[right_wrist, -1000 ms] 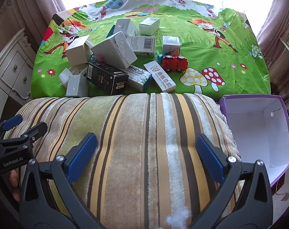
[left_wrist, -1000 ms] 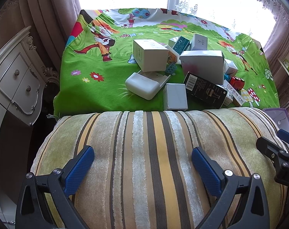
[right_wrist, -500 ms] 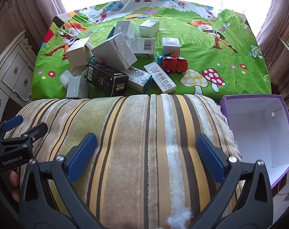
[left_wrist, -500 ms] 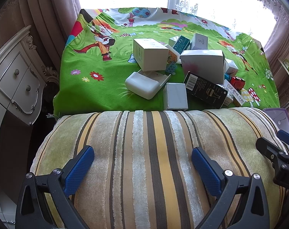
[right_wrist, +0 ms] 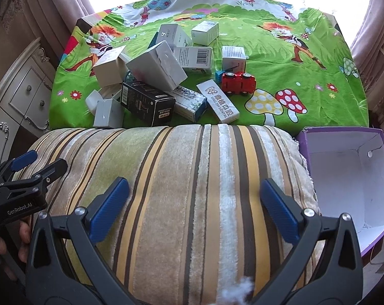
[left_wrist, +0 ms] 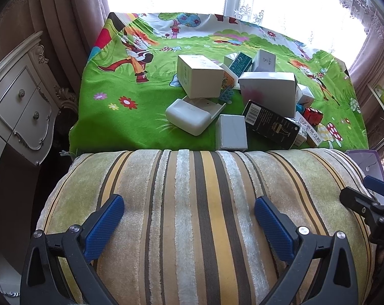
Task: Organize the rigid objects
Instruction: 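Grasp the small grey cube box with the left tool while the right tool grasps the white pink-print box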
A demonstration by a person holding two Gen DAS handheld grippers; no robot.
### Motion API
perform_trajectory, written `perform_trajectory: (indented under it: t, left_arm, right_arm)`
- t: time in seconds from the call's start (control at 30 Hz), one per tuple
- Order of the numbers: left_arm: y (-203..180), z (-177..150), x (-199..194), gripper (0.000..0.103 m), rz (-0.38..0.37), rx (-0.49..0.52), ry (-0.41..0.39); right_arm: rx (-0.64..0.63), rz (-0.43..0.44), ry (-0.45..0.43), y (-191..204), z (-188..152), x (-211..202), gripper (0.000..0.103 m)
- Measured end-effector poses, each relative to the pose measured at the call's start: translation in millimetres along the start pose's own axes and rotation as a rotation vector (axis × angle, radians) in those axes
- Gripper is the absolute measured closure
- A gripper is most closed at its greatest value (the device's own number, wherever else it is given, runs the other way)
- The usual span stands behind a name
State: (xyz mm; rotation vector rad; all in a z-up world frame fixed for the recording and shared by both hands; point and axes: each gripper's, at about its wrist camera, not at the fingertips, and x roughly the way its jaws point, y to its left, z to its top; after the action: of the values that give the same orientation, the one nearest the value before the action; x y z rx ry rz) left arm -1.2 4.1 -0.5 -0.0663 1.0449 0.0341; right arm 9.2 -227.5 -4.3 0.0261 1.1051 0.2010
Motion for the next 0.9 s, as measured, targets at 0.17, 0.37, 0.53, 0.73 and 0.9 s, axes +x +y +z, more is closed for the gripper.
perform_trajectory:
  t: [0.17, 0.37, 0.53, 0.73, 0.9]
  left_arm:
    - [-0.3, 0.5, -2.2, 0.000, -0.013, -0.003, -0.011]
    - [2.1, 4.2, -8.0, 0.003, -0.057, -0.019, -0.033]
    - [-2.5, 12.6, -7.9, 0.011, -0.110, -0.010, -0.035]
    - [-10.5, 34.4, 5.1, 0.021, -0.177, 0.000, -0.004]
    - [-17.2, 52.8, 26.5, 0.026, -0.221, 0.006, 0.064]
  right_arm:
    - [0.011, 0.008, -0.015, -1.8, -0.5, -0.5, 0.000]
    - [0.017, 0.041, -0.041, -5.0, 3.4, -4.8, 0.000]
    - [0.005, 0.087, -0.055, -5.3, 14.9, -6.0, 0.000]
    - [-0.105, 0.102, -0.069, 8.1, 32.1, -6.2, 0.000]
    - [-0.216, 0.086, -0.104, 15.2, 47.1, -8.4, 0.000]
